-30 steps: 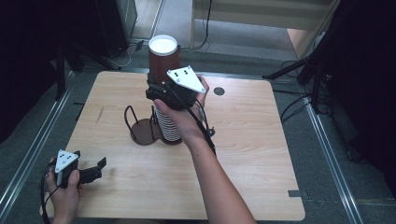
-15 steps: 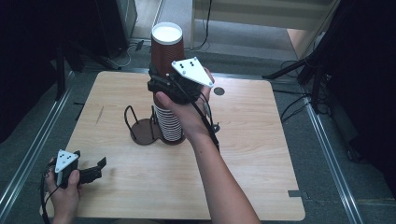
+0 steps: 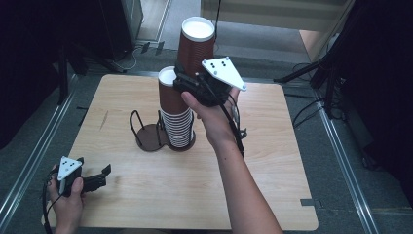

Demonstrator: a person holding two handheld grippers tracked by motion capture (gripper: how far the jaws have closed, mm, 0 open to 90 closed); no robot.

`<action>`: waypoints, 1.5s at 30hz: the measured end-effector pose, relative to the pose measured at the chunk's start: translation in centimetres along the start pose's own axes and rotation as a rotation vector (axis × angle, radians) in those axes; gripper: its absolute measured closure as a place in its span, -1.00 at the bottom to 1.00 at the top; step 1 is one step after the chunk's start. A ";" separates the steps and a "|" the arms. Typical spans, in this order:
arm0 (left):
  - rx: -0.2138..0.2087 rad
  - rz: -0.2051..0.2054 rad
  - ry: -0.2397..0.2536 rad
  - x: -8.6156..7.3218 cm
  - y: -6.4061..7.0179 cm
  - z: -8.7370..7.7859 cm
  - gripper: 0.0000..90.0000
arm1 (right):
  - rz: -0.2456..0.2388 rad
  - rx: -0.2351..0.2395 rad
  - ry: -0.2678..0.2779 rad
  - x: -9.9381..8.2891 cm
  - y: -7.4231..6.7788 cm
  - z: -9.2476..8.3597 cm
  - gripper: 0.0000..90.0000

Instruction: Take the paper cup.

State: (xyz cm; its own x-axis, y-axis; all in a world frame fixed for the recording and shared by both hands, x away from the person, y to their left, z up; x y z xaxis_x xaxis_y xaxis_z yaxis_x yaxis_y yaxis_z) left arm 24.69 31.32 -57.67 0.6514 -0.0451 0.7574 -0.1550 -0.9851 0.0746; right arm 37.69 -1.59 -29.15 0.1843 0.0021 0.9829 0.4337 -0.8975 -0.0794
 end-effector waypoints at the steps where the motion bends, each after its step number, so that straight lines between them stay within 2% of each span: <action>1: 0.001 0.001 0.000 0.0 0.0 0.0 -0.97 | 0.003 -0.009 -0.001 -0.1 0.6 -0.3 -0.79; 16: 0.006 0.009 -0.001 0.0 0.1 0.0 -0.97 | 0.033 -0.062 -0.012 -2.0 4.2 -2.2 -0.80; 27: 0.016 0.011 0.005 0.0 0.1 0.0 -0.97 | 0.045 -0.105 -0.032 -4.6 6.7 -3.7 -0.80; 37: 0.004 -0.003 0.012 0.0 0.0 -0.1 -0.97 | 0.038 -0.138 -0.051 -6.9 8.0 -4.9 -0.80; 45: -0.002 -0.010 0.018 0.0 -0.1 -0.1 -0.97 | 0.039 -0.146 -0.066 -8.4 8.6 -5.6 -0.80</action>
State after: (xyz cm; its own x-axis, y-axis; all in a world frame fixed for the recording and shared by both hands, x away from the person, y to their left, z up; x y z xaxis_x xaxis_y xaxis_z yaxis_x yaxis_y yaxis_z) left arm 24.64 31.43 -57.59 0.6391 -0.0318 0.7684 -0.1495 -0.9852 0.0836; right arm 34.91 -11.82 -37.19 0.2582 -0.0093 0.9660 0.2936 -0.9519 -0.0876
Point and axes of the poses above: each handheld gripper's, and its own axes: z roughly forward along the jaws, x roughly out of its top, y roughly to its right, the point moved 5 cm from there along z, roughly forward along the jaws, and after that the axes turned 10 degrees about -y, right-handed, at the moved point
